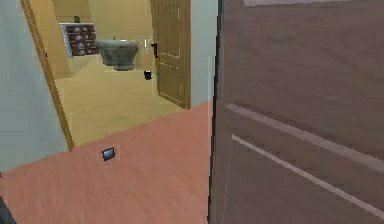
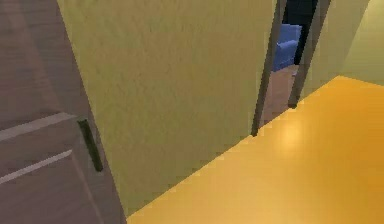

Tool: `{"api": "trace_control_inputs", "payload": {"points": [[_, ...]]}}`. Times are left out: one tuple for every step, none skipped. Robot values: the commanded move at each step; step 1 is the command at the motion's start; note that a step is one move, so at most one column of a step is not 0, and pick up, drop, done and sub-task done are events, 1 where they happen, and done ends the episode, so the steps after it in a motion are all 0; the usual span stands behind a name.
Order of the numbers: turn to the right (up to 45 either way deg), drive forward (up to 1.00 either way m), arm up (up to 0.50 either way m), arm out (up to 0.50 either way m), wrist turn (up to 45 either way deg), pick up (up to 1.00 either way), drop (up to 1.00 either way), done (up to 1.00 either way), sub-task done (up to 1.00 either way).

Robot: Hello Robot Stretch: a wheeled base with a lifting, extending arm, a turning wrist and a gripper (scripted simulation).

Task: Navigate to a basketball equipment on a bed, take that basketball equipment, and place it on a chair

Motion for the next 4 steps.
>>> {"api": "trace_control_inputs", "payload": {"points": [[0.0, 0.65, 0.0, 0.0, 0.0, 0.0, 0.0, 0.0, 0.0], [-45.0, 0.0, 0.0, 0.0, 0.0, 0.0, 0.0, 0.0, 0.0], [-36.0, 0.0, 0.0, 0.0, 0.0, 0.0, 0.0, 0.0, 0.0], [0.0, 0.25, 0.0, 0.0, 0.0, 0.0, 0.0, 0.0, 0.0]]}}
